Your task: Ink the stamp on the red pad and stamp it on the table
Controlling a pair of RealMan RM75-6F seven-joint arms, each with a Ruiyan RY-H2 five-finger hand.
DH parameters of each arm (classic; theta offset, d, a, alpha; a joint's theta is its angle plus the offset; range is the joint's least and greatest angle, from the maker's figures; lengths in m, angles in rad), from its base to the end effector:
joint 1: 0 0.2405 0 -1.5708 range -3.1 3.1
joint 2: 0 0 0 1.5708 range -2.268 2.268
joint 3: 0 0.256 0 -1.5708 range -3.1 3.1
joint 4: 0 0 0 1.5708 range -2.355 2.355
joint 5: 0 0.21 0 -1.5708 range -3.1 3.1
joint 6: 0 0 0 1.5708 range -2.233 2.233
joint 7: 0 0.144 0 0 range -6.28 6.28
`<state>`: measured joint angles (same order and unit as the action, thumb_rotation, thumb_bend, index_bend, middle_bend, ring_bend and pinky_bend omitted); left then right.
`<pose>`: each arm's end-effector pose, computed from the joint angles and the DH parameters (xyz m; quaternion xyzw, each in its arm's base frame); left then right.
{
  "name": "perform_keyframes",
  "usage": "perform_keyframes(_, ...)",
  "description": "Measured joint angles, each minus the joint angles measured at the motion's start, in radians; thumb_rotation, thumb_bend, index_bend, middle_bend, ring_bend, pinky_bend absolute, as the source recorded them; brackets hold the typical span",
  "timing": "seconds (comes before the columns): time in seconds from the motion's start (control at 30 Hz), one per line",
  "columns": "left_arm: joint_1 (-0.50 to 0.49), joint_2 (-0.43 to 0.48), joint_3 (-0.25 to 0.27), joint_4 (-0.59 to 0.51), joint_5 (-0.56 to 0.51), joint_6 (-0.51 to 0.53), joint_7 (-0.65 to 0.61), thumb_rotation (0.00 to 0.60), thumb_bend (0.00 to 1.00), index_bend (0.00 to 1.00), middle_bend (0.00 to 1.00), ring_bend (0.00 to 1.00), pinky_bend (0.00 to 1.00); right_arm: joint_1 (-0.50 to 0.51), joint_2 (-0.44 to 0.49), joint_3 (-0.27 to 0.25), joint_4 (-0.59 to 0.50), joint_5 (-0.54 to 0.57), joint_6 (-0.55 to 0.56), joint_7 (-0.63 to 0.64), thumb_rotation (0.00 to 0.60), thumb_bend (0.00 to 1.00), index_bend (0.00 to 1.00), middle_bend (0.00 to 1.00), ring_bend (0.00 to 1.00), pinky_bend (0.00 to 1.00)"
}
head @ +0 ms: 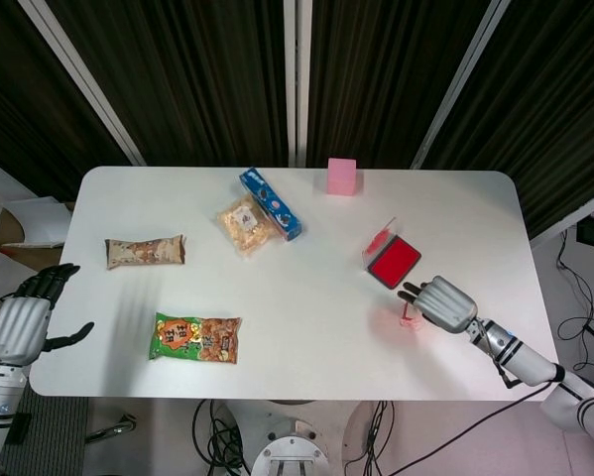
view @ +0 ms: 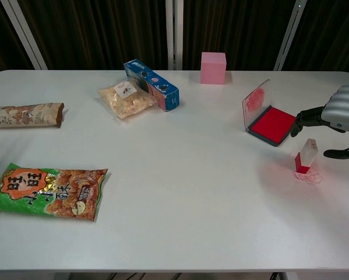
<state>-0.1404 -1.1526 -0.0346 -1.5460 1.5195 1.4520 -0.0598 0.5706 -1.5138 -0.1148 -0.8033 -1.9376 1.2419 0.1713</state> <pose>-0.3115 0.1961 0.1471 -0.6127 -0.3893 -0.4015 0.5584 -0.2916 -0.3075 0.0319 0.8753 -0.1309 0.3014 0.3549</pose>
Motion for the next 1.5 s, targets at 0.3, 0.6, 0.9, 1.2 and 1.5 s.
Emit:
perform_keyframes(0.3,0.002,-0.003,0.001,0.006,0.000,0.001,-0.010,0.486,0.17,0.14,0.13,0.12,0.21,0.009,-0.082,-0.029,0.130,0.005,0.055,0.070,0.600,0.20,0.37,0.34,0.68,0.93)
perform_keyframes(0.6,0.002,-0.003,0.001,0.009,0.001,0.002,-0.013,0.485,0.17,0.14,0.13,0.12,0.21,0.006,-0.115,-0.045,0.162,0.037,0.059,0.103,0.600,0.20,0.39,0.35,0.68,0.93)
perform_keyframes(0.9,0.003,-0.006,0.003,0.016,-0.001,-0.001,-0.020,0.482,0.17,0.14,0.13,0.12,0.21,-0.004,-0.123,-0.042,0.130,0.082,0.045,0.118,0.600,0.20,0.39,0.35,0.68,0.93)
perform_keyframes(1.2,0.004,-0.005,0.002,0.020,0.000,0.001,-0.027,0.484,0.17,0.14,0.13,0.12,0.21,-0.004,-0.112,-0.032,0.051,0.127,0.002,0.126,0.600,0.19,0.39,0.36,0.68,0.93)
perform_keyframes(1.5,0.005,-0.004,0.005,0.021,0.003,0.001,-0.031,0.486,0.17,0.14,0.13,0.12,0.21,-0.011,-0.092,-0.014,-0.024,0.172,-0.026,0.079,0.600,0.19,0.39,0.36,0.69,0.93)
